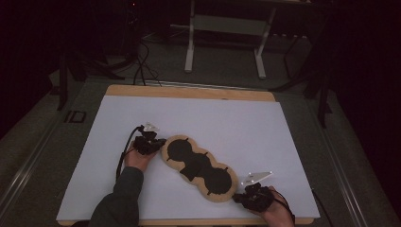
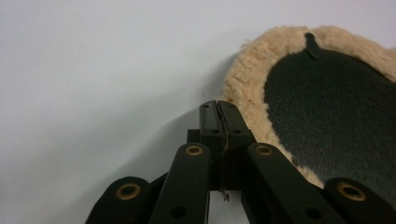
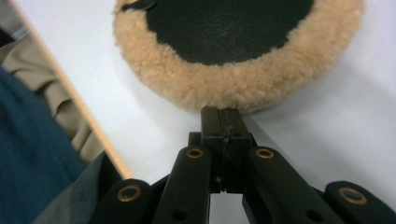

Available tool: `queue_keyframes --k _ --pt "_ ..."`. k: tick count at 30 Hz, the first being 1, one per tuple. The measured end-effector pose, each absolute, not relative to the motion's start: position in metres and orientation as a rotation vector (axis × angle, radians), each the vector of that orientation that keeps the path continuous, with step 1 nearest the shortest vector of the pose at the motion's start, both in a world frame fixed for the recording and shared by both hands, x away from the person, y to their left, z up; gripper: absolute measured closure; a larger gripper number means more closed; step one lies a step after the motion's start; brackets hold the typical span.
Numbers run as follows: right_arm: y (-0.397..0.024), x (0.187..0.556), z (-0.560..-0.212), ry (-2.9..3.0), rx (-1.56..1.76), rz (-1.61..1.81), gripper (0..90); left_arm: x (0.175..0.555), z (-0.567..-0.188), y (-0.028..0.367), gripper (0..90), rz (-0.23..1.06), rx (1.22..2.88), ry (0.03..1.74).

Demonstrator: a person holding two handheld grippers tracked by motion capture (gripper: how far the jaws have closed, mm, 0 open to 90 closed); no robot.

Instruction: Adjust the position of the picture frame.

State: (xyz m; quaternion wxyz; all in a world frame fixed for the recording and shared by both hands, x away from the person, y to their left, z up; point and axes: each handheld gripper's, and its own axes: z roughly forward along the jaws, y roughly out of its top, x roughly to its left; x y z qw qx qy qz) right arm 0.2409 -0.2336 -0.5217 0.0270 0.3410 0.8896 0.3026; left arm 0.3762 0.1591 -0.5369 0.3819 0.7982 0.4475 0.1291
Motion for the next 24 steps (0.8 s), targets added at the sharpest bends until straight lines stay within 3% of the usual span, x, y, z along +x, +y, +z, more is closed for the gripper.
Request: queue_keyframes --k 14,24 --pt "-0.243 0.275 -0.522 2.628 1.215 0.905 90.0 0.357 -0.544 0.181 90.0 0.274 2.003 1.147" --pt "-0.243 0.293 -0.522 2.567 1.256 0.868 90.0 0.343 -0.54 0.179 90.0 0.326 2.039 1.187"
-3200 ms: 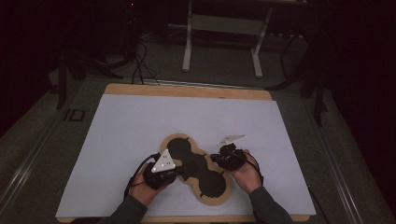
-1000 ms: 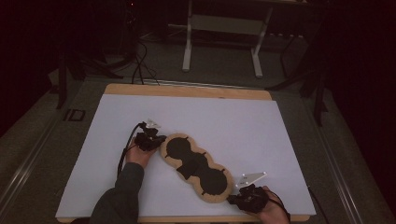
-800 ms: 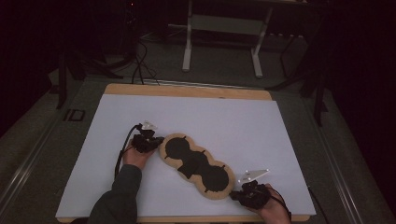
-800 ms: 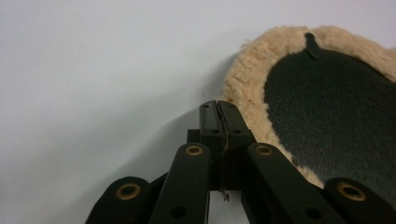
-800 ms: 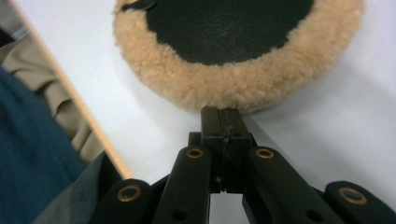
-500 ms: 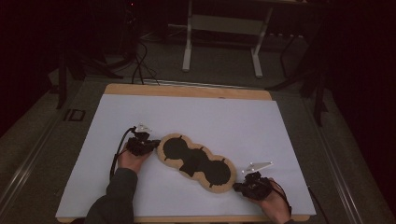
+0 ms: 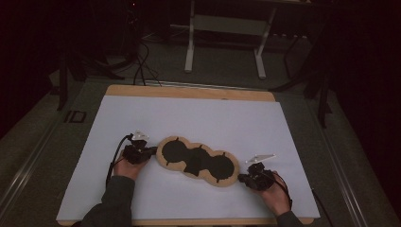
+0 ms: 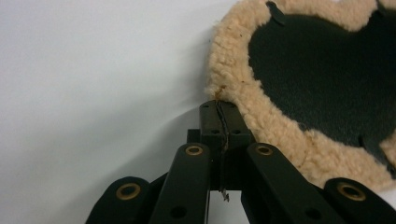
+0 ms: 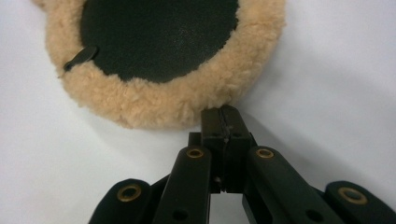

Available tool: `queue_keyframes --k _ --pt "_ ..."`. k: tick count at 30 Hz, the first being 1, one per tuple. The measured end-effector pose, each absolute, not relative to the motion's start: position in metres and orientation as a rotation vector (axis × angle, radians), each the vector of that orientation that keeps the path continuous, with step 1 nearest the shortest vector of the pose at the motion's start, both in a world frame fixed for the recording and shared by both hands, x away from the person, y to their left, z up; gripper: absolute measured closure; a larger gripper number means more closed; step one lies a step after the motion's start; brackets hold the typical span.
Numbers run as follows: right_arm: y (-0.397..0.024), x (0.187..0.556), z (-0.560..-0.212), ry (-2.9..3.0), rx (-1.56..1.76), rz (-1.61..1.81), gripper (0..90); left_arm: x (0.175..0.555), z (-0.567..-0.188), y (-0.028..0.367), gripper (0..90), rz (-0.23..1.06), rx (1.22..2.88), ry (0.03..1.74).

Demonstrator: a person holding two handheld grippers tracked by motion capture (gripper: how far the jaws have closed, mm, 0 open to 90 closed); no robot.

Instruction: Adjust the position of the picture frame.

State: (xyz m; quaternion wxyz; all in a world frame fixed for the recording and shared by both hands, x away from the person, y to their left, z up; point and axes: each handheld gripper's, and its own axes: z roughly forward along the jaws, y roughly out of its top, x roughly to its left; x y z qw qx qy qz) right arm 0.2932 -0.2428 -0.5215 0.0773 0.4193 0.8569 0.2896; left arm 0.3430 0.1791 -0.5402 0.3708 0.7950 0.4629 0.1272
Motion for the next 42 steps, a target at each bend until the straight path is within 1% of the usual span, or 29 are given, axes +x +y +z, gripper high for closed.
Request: queue_keyframes --k 4,9,21,42 --pt "-0.243 0.301 -0.521 2.551 1.276 0.864 90.0 0.338 -0.54 0.179 90.0 0.334 2.043 1.199" --pt "-0.245 0.308 -0.522 2.538 1.307 0.879 90.0 0.328 -0.539 0.176 90.0 0.339 2.017 1.261" --pt "-0.248 0.323 -0.524 2.49 1.377 0.916 90.0 0.315 -0.538 0.173 90.0 0.342 1.998 1.308" --pt "-0.248 0.339 -0.527 2.343 1.45 0.941 90.0 0.31 -0.537 0.168 90.0 0.332 1.994 1.312"
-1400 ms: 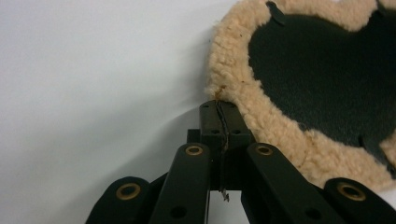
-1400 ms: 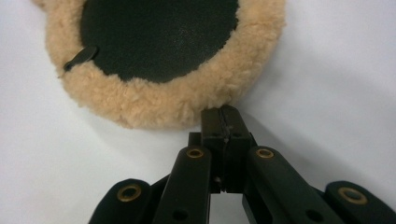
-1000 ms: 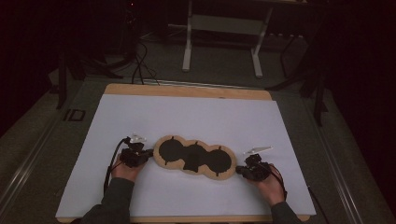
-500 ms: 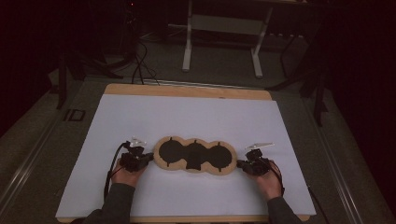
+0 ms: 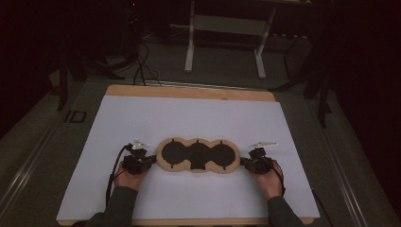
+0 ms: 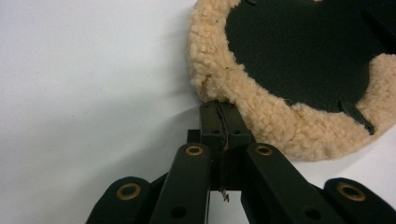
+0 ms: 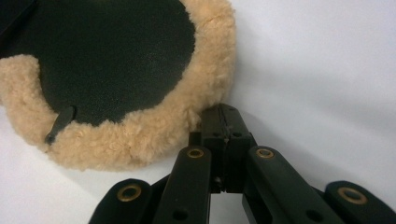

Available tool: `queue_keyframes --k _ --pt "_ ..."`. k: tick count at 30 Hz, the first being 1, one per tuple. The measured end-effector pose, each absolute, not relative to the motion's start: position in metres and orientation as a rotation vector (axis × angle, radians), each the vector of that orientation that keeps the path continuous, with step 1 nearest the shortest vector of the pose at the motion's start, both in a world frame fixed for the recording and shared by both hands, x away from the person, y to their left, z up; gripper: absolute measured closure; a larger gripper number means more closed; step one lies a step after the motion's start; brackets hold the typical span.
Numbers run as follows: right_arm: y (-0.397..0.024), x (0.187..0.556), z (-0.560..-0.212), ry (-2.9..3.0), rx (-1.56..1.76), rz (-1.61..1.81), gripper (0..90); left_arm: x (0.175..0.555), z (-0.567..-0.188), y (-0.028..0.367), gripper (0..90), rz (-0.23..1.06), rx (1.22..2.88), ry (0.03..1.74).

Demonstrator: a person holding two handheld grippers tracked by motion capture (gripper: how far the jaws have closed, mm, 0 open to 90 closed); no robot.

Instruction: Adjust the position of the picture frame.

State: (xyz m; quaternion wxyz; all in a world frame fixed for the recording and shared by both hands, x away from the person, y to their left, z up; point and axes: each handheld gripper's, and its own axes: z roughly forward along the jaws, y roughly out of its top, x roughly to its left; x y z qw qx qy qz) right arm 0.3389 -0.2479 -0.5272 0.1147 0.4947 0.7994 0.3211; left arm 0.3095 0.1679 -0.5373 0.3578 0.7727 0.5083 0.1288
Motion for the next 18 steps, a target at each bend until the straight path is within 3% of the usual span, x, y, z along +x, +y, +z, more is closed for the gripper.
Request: queue_keyframes --k 18 --pt "-0.2425 0.3413 -0.5276 2.319 1.407 0.911 90.0 0.3117 -0.5373 0.1678 90.0 0.35 1.979 1.33"
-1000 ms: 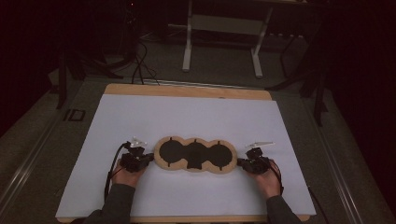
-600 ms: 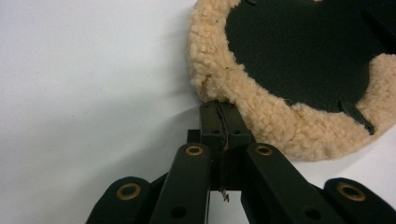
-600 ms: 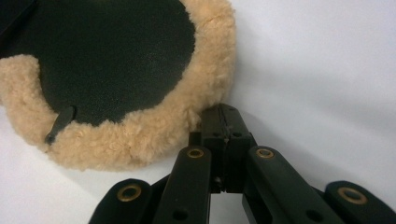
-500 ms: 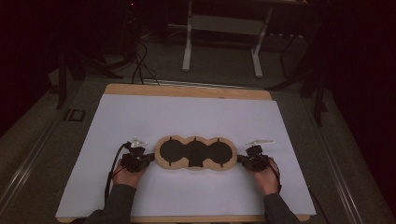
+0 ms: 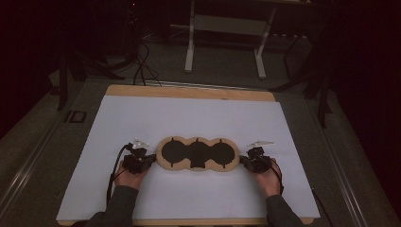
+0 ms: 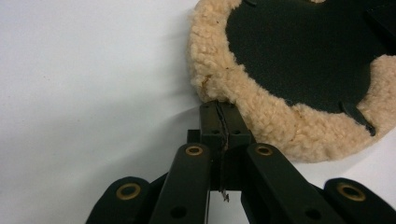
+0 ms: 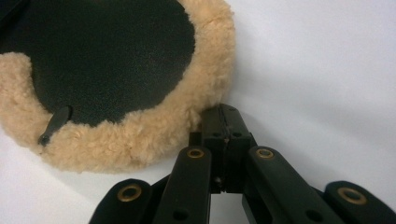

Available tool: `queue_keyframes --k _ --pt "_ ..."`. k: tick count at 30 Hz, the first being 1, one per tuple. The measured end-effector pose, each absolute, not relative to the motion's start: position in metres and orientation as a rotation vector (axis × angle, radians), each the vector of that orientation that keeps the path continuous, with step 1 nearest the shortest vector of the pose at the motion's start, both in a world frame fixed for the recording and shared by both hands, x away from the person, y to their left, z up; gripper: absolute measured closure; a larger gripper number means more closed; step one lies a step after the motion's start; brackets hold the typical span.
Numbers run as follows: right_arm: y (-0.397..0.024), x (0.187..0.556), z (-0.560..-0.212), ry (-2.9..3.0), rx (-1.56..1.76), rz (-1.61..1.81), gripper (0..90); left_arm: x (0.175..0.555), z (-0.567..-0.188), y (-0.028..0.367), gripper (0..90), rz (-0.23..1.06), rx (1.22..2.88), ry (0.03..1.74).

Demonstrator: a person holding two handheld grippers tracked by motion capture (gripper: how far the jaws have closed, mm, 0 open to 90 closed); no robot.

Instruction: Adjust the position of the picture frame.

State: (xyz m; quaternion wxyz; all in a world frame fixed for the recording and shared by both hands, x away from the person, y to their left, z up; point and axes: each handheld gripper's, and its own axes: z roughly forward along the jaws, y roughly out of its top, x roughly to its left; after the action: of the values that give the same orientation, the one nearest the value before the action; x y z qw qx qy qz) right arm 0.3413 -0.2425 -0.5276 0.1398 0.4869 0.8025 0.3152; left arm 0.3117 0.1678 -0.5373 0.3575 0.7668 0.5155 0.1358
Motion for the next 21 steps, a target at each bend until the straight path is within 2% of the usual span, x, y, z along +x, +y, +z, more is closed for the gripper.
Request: queue_keyframes --k 13,17,21 --pt "-0.249 0.342 -0.531 2.319 1.402 0.985 88.9 0.311 -0.536 0.169 86.7 0.358 1.962 1.351" --pt "-0.252 0.341 -0.53 2.309 1.405 0.983 83.4 0.309 -0.533 0.17 83.9 0.408 1.927 1.351" --pt "-0.26 0.339 -0.527 2.265 1.439 1.024 81.9 0.305 -0.527 0.17 81.1 0.466 1.878 1.308"
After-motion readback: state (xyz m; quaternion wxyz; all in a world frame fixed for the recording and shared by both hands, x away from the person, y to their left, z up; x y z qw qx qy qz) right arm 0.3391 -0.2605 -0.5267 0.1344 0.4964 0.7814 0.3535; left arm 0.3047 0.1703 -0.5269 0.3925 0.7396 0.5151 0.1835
